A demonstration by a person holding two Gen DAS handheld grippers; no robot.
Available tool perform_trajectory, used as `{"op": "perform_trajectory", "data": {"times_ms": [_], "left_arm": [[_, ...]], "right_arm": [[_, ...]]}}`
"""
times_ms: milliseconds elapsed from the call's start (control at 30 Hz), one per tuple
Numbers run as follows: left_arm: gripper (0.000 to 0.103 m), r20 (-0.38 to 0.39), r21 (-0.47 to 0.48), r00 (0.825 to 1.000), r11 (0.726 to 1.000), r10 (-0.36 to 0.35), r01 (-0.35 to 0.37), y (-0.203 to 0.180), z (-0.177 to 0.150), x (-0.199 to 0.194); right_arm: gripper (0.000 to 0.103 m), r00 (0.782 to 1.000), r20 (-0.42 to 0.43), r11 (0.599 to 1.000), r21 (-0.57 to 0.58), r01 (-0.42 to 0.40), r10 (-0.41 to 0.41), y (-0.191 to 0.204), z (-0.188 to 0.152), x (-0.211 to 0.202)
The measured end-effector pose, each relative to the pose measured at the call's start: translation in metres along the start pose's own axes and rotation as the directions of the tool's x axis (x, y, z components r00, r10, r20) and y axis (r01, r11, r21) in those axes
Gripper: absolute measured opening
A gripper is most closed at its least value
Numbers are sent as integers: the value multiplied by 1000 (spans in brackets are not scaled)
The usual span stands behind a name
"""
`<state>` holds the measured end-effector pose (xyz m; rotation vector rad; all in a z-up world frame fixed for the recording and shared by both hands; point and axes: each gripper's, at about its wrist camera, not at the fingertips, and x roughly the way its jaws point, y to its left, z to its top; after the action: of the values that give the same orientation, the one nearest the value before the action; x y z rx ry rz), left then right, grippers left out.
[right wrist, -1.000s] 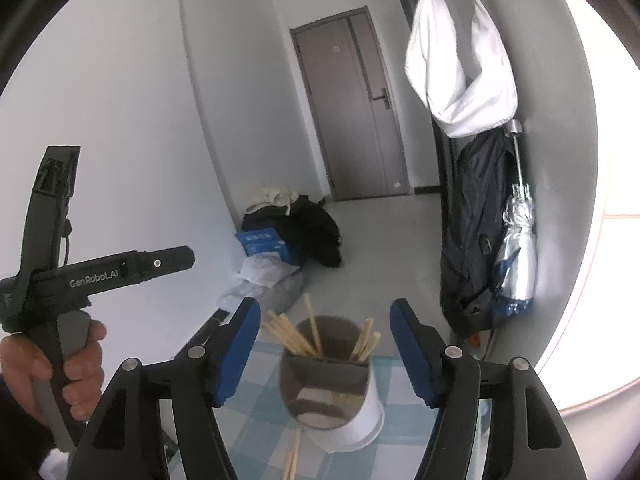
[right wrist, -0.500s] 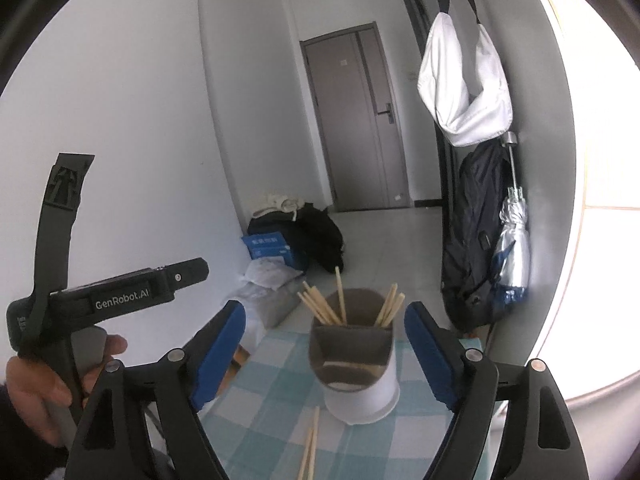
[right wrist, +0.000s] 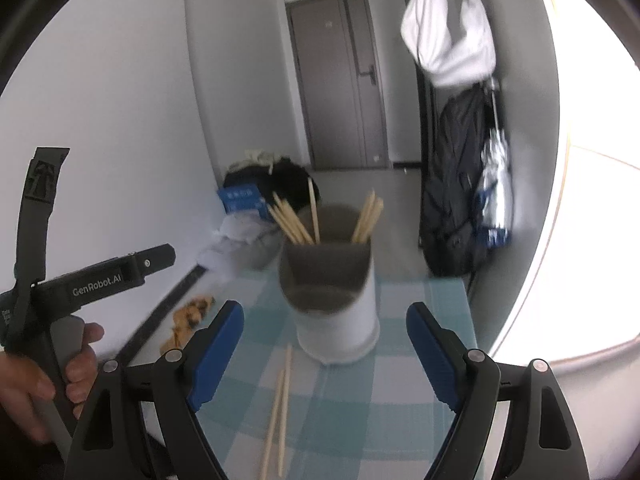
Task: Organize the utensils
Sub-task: 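Move both grippers back down to the last loose chopsticks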
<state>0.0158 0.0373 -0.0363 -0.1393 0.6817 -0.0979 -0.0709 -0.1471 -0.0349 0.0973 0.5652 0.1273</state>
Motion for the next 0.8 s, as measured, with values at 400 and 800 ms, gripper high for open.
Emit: {"op": "perform_trajectory", "data": {"times_ms": [400, 800], "left_arm": [[96, -104, -91, 995, 996, -1, -9, 43, -19, 40], [96, -144, -153, 988, 985, 56, -78, 73, -18, 52]], "right_arm": [[83, 964, -265, 1000, -15, 19, -23, 6, -37, 71], [63, 920, -390, 1000, 21, -23, 29, 44, -52, 159]]}}
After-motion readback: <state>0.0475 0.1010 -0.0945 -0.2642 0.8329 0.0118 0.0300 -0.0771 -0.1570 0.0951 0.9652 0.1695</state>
